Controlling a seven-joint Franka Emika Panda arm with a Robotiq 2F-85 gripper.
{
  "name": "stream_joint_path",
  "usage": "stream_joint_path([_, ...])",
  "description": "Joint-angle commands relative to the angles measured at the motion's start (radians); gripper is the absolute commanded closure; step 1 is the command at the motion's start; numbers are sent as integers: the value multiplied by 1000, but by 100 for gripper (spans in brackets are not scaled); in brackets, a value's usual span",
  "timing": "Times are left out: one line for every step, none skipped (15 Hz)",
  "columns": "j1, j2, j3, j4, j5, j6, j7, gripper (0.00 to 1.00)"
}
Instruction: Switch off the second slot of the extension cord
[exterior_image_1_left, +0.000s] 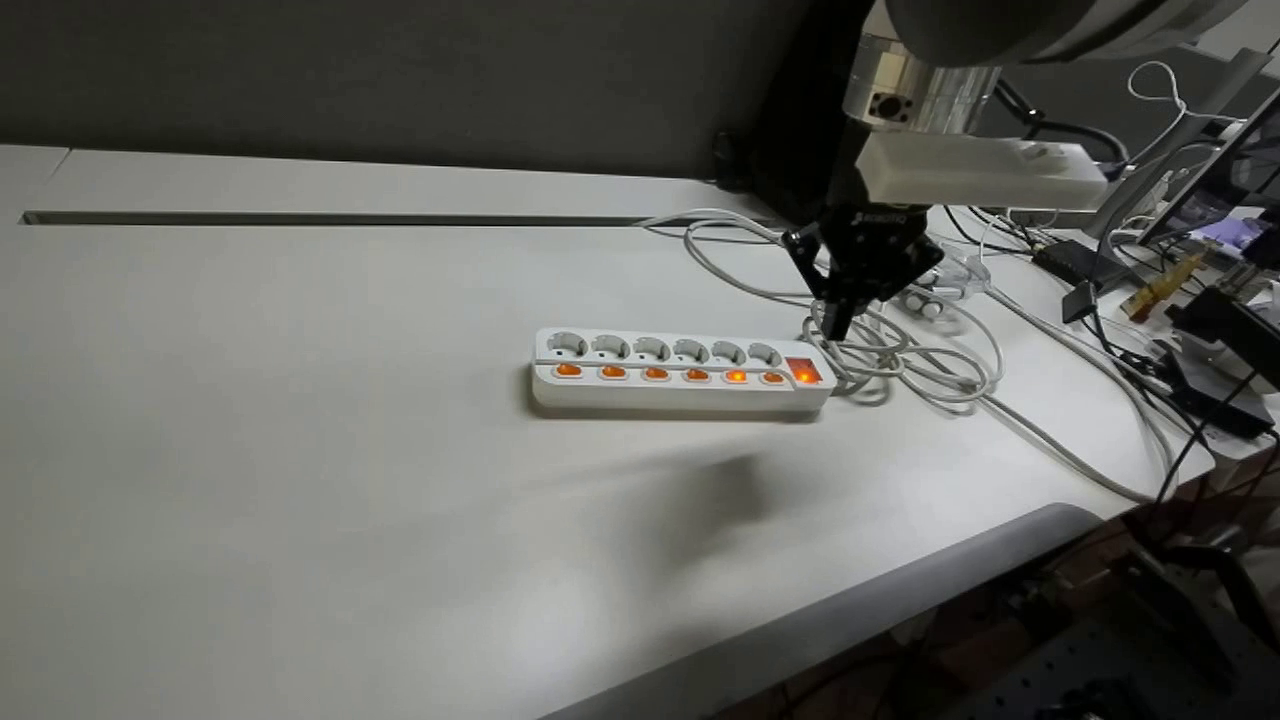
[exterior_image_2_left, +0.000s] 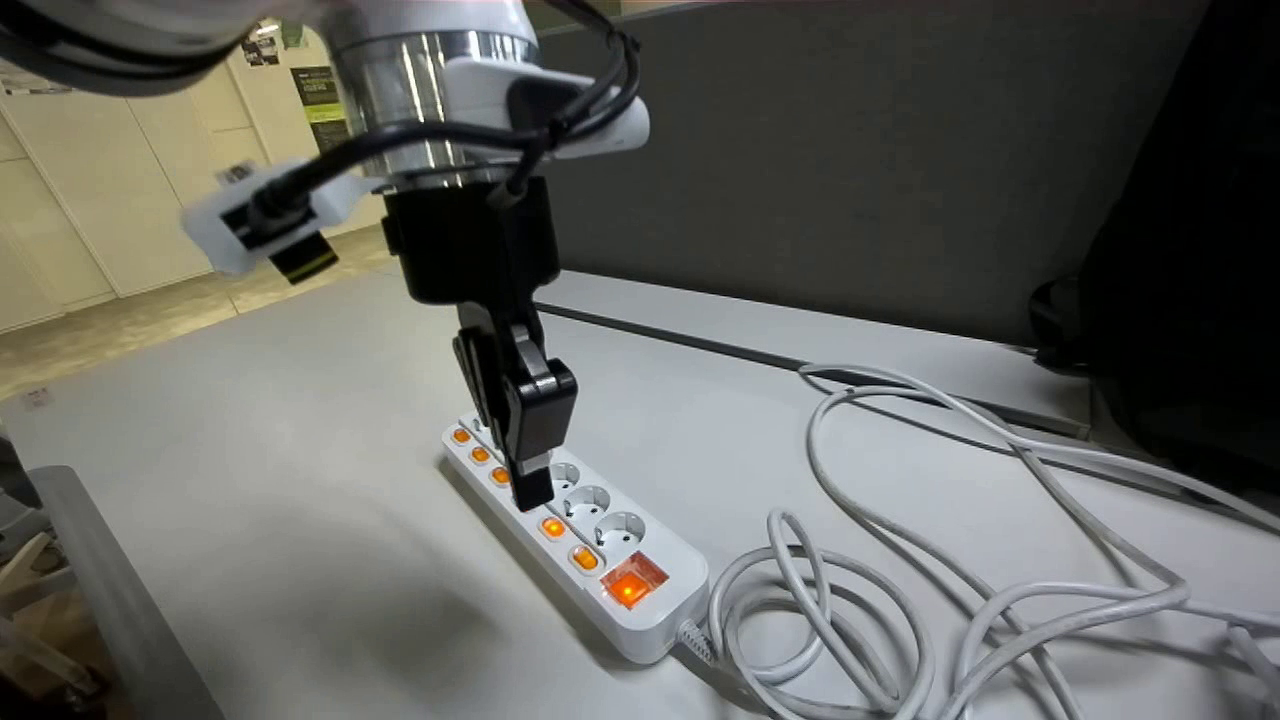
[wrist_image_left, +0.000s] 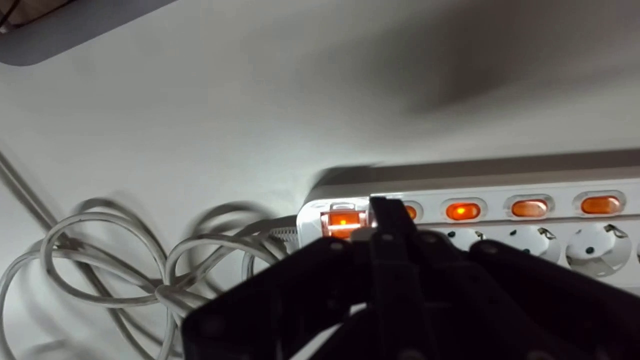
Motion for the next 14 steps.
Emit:
stream_joint_path([38, 94, -17, 77, 16, 4, 50, 100])
stream_joint_path([47, 112, -18, 91, 24, 5, 46, 100])
stream_joint_path([56, 128, -18, 105, 32, 4, 39, 100])
stream_joint_path([65, 143, -19, 119, 38, 2, 34, 100])
stream_joint_path([73, 157, -20, 131, 49, 0, 31, 100])
stream_joint_path([80, 168, -18, 141, 61, -3, 23, 100])
stream_joint_path([87, 177, -18, 150, 71, -4, 21, 100])
stream_joint_path([93, 184, -16, 157, 83, -6, 15, 100])
stream_joint_path([98, 189, -14, 162, 97, -15, 9, 100])
stream_joint_path([100, 174, -24, 133, 86, 8, 0, 100])
stream_joint_path([105, 179, -23, 135, 89, 8, -2, 99])
stream_joint_path([107, 181, -24, 135, 89, 8, -3, 99])
stream_joint_path([108, 181, -25, 134, 89, 8, -3, 99])
stream_joint_path([107, 181, -26, 134, 89, 8, -4, 99])
